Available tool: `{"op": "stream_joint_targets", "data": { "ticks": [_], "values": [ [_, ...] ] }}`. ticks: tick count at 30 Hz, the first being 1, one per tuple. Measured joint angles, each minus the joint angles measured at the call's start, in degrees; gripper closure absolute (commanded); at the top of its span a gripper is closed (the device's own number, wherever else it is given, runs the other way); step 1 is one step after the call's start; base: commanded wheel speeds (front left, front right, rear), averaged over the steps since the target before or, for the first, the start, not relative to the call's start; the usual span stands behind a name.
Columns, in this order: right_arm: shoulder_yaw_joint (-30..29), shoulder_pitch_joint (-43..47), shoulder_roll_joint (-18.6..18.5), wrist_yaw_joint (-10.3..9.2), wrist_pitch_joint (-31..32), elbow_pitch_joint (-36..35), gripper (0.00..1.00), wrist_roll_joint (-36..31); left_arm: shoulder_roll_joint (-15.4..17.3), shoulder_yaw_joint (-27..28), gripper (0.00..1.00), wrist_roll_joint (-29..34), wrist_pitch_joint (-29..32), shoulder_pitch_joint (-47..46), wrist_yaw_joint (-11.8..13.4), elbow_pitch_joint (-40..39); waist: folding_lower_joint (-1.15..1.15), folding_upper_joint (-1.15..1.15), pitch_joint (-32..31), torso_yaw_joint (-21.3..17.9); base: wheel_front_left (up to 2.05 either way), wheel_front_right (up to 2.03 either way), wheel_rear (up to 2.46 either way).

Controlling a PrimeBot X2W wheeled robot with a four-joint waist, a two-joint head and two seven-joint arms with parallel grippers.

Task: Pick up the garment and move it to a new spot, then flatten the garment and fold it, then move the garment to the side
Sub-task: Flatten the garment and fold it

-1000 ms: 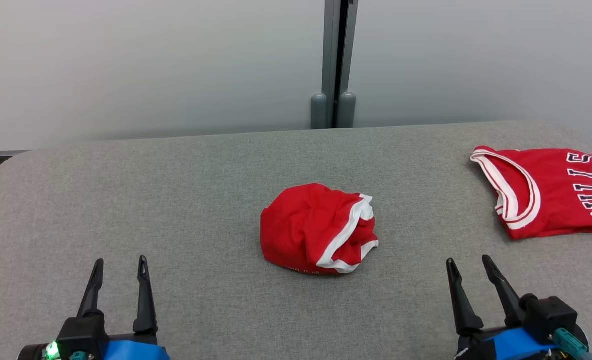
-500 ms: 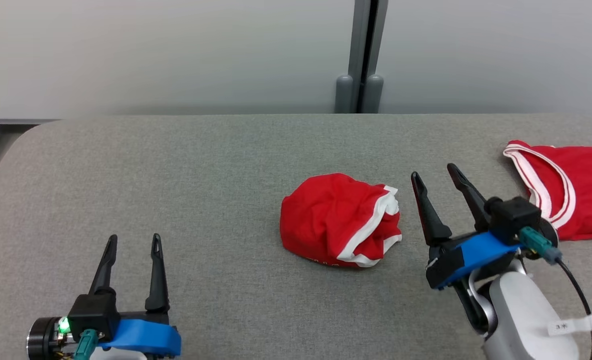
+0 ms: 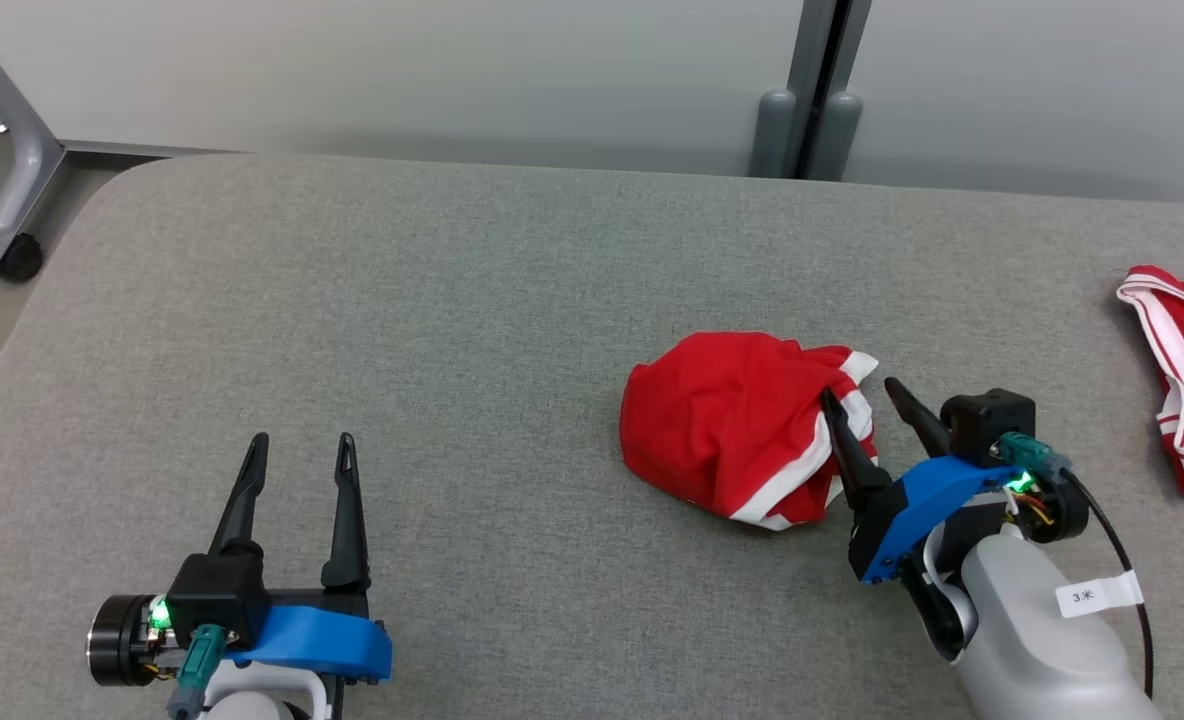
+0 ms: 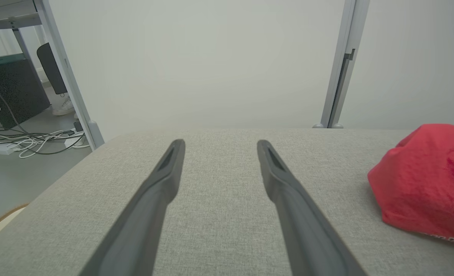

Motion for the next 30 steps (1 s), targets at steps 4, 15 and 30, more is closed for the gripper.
{"op": "stream_joint_targets", "data": {
  "ticks": [4,15,30],
  "values": [
    [1.94,-1.19,0.69,0.00,-0.69,4.46,0.00,2.66,-0.34,-0.03,0.00,0.38,0.00,-0.52,-0.11,0.36,0.00,0.00,0.66,0.78,0.00,0.00,0.00],
    [8.42,-1.92,2.32,0.00,-1.53,10.59,1.00,11.09,-0.87,0.14,0.00,0.90,0.00,-1.04,-0.92,1.66,-0.01,-0.01,0.13,1.40,0.00,0.00,0.00],
    [-0.85,2.94,-10.39,0.00,-2.24,-3.35,1.00,9.59,-1.00,2.67,0.00,1.04,0.00,0.21,-0.87,0.98,-0.02,-0.02,-2.31,-1.33,0.00,0.00,0.00]
  ]
}}
